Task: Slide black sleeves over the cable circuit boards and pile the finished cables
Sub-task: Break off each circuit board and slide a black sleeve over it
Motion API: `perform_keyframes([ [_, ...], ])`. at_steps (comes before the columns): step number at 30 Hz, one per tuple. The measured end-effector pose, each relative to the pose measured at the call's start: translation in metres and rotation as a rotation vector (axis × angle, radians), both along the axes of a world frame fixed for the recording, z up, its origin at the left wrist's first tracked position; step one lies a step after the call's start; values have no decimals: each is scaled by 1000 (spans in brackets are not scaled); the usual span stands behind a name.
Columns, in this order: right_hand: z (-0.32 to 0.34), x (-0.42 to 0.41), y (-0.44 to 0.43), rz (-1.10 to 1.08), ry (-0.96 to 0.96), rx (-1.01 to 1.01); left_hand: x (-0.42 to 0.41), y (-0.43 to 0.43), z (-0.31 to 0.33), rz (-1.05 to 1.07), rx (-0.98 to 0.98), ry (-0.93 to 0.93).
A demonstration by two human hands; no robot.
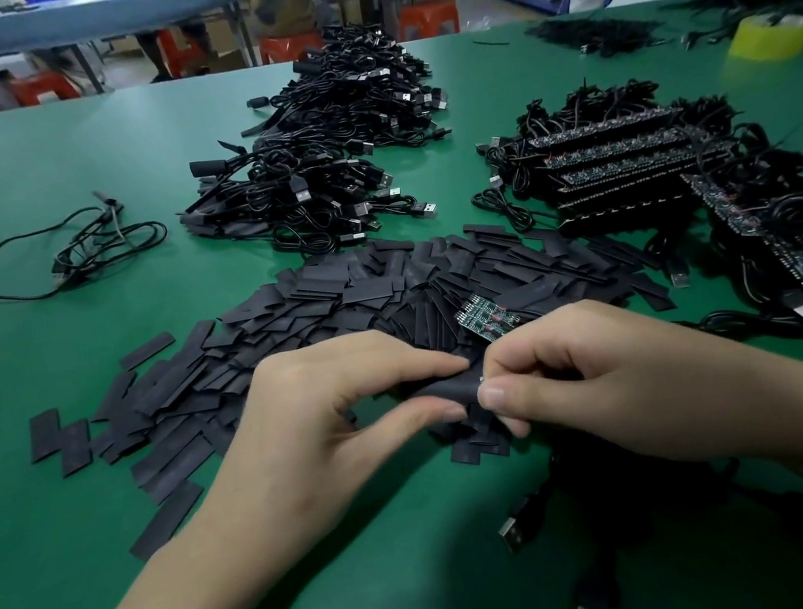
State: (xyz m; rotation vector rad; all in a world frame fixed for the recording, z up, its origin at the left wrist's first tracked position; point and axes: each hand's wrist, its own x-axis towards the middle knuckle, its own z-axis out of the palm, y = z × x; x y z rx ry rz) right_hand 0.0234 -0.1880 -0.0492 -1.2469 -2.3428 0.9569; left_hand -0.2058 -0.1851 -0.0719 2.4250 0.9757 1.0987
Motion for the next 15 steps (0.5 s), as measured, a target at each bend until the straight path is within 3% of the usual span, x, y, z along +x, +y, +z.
perform_keyframes([
  [4,-3,0,0,-8,41,29,2,0,-1,-18,-22,-21],
  [9,-4,-2,-1,-199,360,168,-1,4,-2,121,-100,-170],
  [15,-6,-6,-5,-221,251,584,1,4,-7,116,-296,-363],
])
